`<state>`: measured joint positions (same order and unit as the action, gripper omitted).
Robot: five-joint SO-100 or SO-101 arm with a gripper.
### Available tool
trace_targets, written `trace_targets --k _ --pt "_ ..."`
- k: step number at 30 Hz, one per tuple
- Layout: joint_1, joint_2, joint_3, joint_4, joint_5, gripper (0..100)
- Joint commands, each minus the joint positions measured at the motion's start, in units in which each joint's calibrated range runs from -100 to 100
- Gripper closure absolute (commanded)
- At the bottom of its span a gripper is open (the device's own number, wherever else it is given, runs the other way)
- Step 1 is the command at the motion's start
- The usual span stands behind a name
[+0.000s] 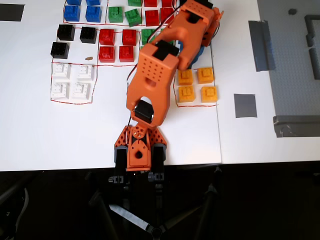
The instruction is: Grab the block and put it in the grey marker
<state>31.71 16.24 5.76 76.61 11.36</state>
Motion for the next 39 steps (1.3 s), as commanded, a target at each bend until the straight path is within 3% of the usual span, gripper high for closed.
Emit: trace_targets --k 1,14,24,39 --pt "0.24 -3.54 -6.07 -0.36 -0.10 100" --pt "-3.43 -10.80 -18.87 10.09 -1.76 100" --pt "-1.60 -21.25 -18.87 15.15 3.76 100" --pt "24.11 -10.45 -28.13 11.39 17.09 100"
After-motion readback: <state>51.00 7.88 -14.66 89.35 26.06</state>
